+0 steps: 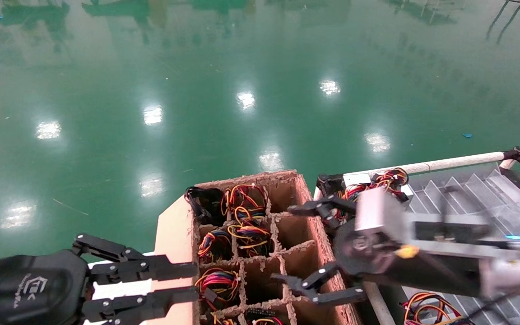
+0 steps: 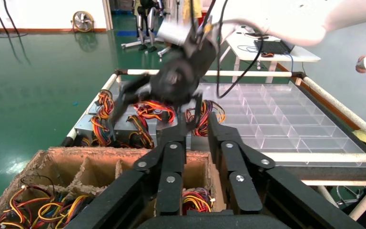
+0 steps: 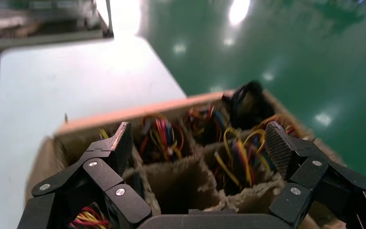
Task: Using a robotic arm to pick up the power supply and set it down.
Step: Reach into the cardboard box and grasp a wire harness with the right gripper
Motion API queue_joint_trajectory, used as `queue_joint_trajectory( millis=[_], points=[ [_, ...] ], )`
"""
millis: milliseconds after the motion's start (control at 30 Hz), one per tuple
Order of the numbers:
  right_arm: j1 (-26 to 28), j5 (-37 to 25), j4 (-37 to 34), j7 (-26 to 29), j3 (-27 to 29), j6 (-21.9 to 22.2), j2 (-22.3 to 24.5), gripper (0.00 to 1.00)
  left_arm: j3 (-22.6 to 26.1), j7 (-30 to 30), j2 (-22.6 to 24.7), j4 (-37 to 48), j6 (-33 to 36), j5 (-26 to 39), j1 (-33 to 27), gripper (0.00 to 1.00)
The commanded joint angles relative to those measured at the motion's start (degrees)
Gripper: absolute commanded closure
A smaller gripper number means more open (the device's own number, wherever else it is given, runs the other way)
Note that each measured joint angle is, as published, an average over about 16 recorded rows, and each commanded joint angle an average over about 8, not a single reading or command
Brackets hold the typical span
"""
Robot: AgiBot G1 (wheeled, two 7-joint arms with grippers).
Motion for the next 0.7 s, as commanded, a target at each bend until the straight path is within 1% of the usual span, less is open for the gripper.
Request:
queue_joint_trajectory(
  millis=[33, 100, 233, 267, 300, 367, 500, 600, 633, 667, 700],
  points=[
    [1.33, -2.86, -0.97, -0.26, -1.45, 0.77, -1.65, 0.08, 0.01, 0.00, 0.00, 0.00, 0.00, 0.00, 0.00, 0.99],
    [2.72, -5.52, -2.18, -0.85, -2.81, 1.36, -3.35, 0.26, 0.01, 0.01, 0.00, 0.00, 0.00, -0.01, 0.00, 0.98],
    [5.67, -11.00, -4.93, -2.24, -5.53, 2.55, -6.75, 0.76, 0.02, 0.01, -0.01, 0.00, -0.01, -0.01, -0.01, 0.94],
    [6.39, -12.29, -5.66, -2.61, -6.18, 2.80, -7.56, 0.87, 0.02, 0.01, -0.01, 0.00, -0.01, -0.02, -0.01, 0.93],
    [7.08, -13.54, -6.36, -2.99, -6.80, 3.04, -8.32, 0.93, 0.03, 0.01, -0.01, 0.00, -0.01, -0.02, -0.01, 0.92],
    [8.34, -15.70, -7.88, -3.65, -7.92, 3.50, -9.87, 1.00, 0.03, 0.02, -0.01, 0.00, -0.01, -0.02, -0.01, 0.89],
    [10.38, -18.55, -10.93, -5.04, -9.51, 4.11, -12.62, 1.00, 0.04, 0.02, -0.02, 0.00, -0.02, -0.03, -0.01, 0.84],
    [11.59, -19.74, -13.19, -6.11, -10.22, 4.39, -14.28, 1.00, 0.05, 0.02, -0.02, 0.00, -0.02, -0.03, -0.01, 0.77],
    [11.93, -20.02, -13.89, -6.47, -10.37, 4.51, -14.73, 1.00, 0.05, 0.03, -0.02, 0.00, -0.02, -0.03, -0.01, 0.73],
    [12.25, -20.30, -14.58, -6.86, -10.50, 4.68, -15.14, 1.00, 0.05, 0.03, -0.02, 0.00, -0.02, -0.04, -0.01, 0.65],
    [12.53, -20.55, -15.22, -7.24, -10.60, 4.87, -15.51, 1.00, 0.06, 0.03, -0.02, 0.00, -0.02, -0.04, -0.01, 0.56]
  ],
)
